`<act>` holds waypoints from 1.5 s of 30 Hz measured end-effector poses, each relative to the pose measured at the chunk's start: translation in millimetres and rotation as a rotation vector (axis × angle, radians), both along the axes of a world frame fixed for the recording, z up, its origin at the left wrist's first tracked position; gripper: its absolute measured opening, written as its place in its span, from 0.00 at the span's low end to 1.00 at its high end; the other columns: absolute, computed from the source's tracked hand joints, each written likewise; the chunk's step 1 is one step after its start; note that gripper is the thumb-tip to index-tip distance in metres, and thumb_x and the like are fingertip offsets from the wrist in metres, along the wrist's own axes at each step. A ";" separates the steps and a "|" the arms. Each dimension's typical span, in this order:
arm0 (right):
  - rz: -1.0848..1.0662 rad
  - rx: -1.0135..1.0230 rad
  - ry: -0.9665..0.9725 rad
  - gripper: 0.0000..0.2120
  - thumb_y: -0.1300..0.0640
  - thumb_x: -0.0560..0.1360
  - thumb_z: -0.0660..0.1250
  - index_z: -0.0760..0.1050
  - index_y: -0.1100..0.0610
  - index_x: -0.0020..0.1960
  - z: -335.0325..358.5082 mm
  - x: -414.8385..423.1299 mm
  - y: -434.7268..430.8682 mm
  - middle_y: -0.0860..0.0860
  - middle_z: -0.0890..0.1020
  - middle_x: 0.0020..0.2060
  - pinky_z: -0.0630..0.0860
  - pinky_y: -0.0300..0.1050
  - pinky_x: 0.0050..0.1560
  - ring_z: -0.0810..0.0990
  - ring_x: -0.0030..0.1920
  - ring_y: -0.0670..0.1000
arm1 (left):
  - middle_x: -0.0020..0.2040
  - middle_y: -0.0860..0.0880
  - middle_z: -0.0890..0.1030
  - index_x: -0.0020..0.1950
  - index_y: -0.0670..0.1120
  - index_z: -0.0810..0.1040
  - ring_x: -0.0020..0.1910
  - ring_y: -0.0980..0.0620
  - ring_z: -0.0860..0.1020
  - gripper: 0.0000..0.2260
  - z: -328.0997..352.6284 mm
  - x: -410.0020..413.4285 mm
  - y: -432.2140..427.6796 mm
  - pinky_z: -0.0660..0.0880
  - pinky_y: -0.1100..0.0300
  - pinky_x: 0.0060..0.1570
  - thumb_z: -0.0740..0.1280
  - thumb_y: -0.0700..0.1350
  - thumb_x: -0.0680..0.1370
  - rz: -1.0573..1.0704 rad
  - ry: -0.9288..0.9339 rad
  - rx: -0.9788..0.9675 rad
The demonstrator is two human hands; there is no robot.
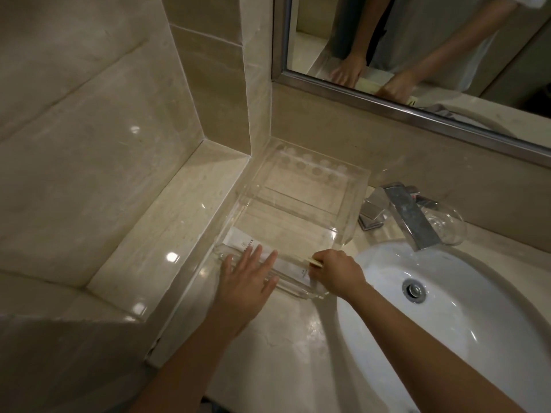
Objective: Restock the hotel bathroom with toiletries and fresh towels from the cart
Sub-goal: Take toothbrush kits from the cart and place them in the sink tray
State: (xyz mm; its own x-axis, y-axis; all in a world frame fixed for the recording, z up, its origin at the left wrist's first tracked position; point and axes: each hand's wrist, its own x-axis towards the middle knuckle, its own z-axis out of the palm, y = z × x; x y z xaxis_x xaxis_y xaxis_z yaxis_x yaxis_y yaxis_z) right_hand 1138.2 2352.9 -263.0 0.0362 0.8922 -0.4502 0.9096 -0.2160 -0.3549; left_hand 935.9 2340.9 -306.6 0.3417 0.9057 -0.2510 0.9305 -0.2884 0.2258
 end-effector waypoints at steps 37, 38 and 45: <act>0.168 0.383 0.259 0.22 0.59 0.75 0.66 0.71 0.49 0.68 13.6 7.6 4.7 0.48 0.75 0.54 0.71 0.40 0.52 0.75 0.55 0.49 | 0.41 0.41 0.81 0.51 0.47 0.69 0.30 0.52 0.79 0.10 62.4 9.8 67.7 0.77 0.54 0.36 0.66 0.37 0.75 0.796 -0.946 -0.108; 0.170 0.394 0.215 0.22 0.60 0.75 0.66 0.70 0.49 0.68 8.0 5.5 7.0 0.50 0.76 0.54 0.71 0.42 0.53 0.75 0.54 0.51 | 0.42 0.41 0.81 0.51 0.47 0.69 0.32 0.50 0.80 0.09 59.3 11.1 70.3 0.77 0.54 0.37 0.67 0.37 0.75 0.774 -0.898 -0.090; 0.221 0.397 0.028 0.22 0.63 0.72 0.65 0.74 0.52 0.65 -15.4 -1.8 14.8 0.54 0.80 0.48 0.71 0.48 0.48 0.79 0.46 0.57 | 0.60 0.43 0.77 0.60 0.47 0.68 0.51 0.40 0.78 0.14 34.9 9.7 77.8 0.75 0.50 0.53 0.66 0.39 0.76 0.561 -0.615 -0.043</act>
